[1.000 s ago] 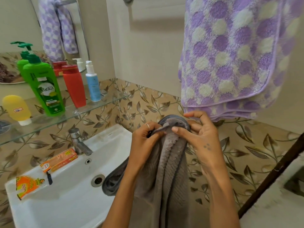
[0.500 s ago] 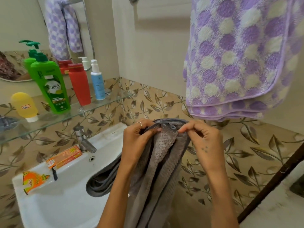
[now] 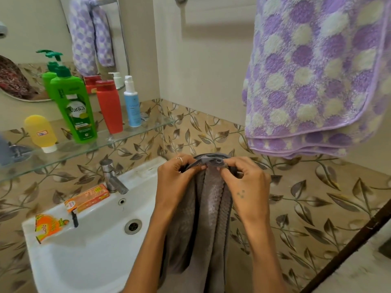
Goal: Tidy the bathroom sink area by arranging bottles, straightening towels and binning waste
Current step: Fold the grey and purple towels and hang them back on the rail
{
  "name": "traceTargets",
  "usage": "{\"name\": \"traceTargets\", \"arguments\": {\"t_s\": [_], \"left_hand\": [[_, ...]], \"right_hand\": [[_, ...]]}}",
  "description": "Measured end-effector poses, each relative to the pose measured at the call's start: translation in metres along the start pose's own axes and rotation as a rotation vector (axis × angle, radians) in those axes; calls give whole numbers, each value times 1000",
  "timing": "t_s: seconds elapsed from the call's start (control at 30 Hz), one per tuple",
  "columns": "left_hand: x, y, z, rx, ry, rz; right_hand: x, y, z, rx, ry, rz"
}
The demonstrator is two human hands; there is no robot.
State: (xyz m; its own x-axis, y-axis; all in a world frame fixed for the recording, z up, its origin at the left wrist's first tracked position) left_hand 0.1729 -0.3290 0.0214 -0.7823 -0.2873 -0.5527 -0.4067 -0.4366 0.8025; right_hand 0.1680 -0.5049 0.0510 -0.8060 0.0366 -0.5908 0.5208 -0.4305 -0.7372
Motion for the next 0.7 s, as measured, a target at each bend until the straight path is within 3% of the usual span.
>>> {"name": "traceTargets", "arguments": {"t_s": [0.1,0.23,0.37,0.57,0.7], "left_hand": [[4,-21,-4,2,-42,9],[18,-76,3,-52,-73,191],[26,-105,17,-287,-82,277],[26,-97,57,-782,213,290],[17,-84,69,-883,330,334]], "right_hand": [[3,2,8,-11,73,18],[4,-5,18,-87,157,47],[8,-18,30,-133,218,105],[11,-28,53,-93,308,170],[12,-32,61,8,342,188]]}}
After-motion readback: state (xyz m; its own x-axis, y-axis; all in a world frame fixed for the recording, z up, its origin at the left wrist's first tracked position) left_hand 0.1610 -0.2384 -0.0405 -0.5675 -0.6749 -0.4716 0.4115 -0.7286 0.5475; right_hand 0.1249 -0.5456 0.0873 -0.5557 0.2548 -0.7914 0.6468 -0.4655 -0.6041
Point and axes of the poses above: each hand's wrist, its own x-axis away from the middle knuckle, its own z-axis out of the back of the hand, y = z × x, the point moved 10 cm from there along -x, towards the middle knuckle, and after that the axes turned 5 degrees about -x, right-handed, at the moved point
